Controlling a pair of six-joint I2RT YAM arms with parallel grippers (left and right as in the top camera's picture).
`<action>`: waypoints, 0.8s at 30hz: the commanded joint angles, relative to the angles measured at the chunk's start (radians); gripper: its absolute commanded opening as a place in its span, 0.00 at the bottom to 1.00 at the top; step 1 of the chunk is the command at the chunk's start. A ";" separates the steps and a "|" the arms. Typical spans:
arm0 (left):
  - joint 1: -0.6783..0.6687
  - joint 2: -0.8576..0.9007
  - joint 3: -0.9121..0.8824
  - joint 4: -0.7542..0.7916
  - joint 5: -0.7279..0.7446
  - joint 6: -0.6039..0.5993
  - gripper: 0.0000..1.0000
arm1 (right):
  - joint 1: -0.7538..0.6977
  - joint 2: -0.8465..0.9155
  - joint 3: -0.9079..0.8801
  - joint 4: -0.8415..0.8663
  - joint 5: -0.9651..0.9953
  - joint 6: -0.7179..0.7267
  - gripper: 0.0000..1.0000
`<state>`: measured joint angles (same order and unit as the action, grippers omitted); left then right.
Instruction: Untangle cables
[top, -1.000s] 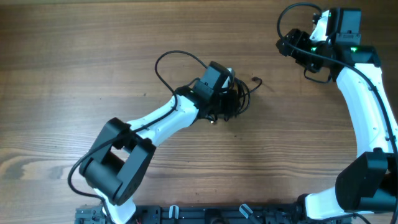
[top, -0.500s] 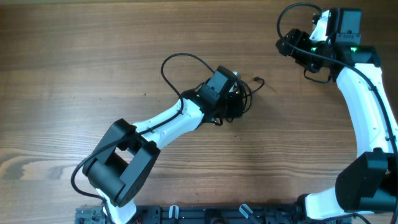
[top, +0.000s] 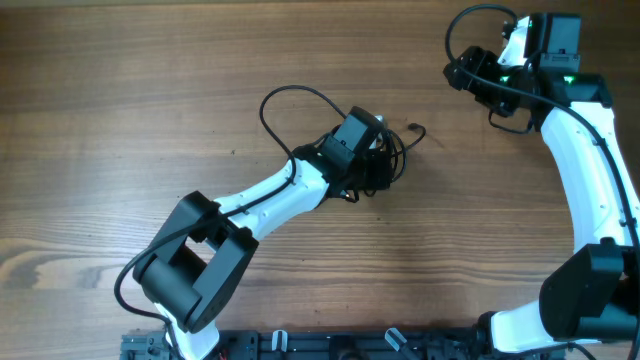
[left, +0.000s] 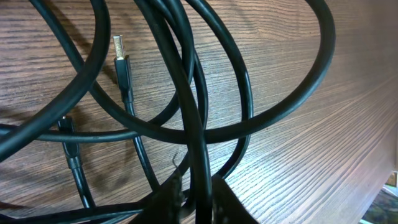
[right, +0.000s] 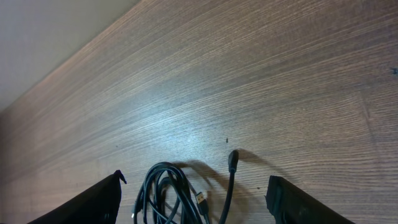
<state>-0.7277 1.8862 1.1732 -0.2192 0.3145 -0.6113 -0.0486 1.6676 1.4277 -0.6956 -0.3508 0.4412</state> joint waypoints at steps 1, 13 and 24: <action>-0.029 0.011 -0.008 0.003 -0.045 -0.004 0.23 | 0.006 -0.022 0.019 -0.005 -0.013 -0.016 0.77; -0.067 0.074 -0.008 0.035 -0.179 -0.060 0.17 | 0.006 -0.022 0.019 -0.011 -0.013 -0.020 0.78; 0.002 -0.113 -0.008 -0.024 -0.164 -0.044 0.04 | 0.058 -0.022 0.019 -0.003 -0.025 -0.066 0.78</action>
<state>-0.7837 1.9129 1.1728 -0.2096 0.1665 -0.6563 -0.0223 1.6676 1.4277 -0.7025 -0.3588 0.4274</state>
